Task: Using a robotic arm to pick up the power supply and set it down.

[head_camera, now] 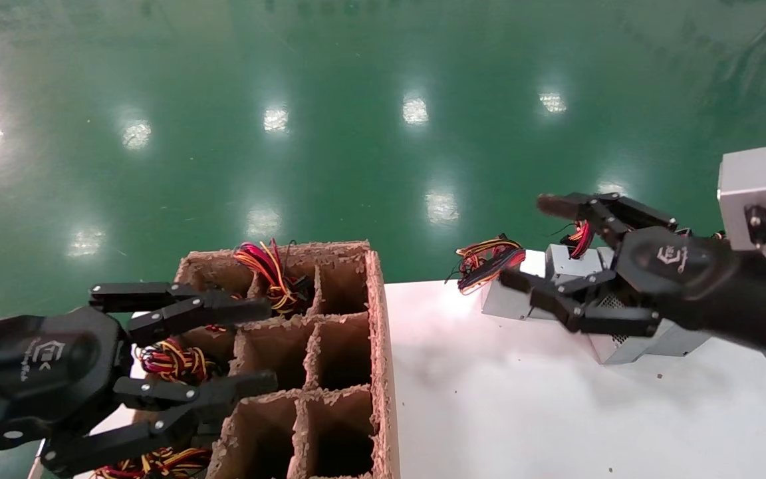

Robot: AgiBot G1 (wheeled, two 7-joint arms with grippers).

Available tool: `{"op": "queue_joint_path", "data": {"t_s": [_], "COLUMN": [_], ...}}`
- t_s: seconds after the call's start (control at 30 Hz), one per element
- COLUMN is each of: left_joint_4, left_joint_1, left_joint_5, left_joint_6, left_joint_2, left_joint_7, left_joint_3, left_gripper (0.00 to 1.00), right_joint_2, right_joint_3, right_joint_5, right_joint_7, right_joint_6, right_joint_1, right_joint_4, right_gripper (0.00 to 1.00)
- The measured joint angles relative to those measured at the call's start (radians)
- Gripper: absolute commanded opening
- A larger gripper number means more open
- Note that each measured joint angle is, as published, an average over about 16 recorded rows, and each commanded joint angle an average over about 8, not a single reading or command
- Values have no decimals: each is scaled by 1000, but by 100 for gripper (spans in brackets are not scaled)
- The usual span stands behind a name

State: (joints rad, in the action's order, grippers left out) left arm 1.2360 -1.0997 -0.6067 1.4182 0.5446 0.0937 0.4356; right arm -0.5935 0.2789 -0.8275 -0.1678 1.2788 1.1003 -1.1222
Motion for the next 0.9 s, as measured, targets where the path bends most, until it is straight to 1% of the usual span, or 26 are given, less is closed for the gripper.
{"op": "queue_joint_path", "data": {"t_s": [0.63,0.9], "left_joint_4": [0,0], "left_joint_1": [0,0], "left_joint_5": [0,0], "left_joint_6": [0,0], "left_joint_2": [0,0], "left_joint_7": [0,0], "left_joint_3": [0,0], "left_gripper": [100,100], "right_joint_2": [-15,-18], "right_joint_3": [0,0], "right_joint_5": [82,101], "right_joint_7": [-17,-20], "right_joint_6": [183,225], "right_joint_1": [-22,-27], "right_joint_4": [-137,-168], "right_gripper": [100,100]}}
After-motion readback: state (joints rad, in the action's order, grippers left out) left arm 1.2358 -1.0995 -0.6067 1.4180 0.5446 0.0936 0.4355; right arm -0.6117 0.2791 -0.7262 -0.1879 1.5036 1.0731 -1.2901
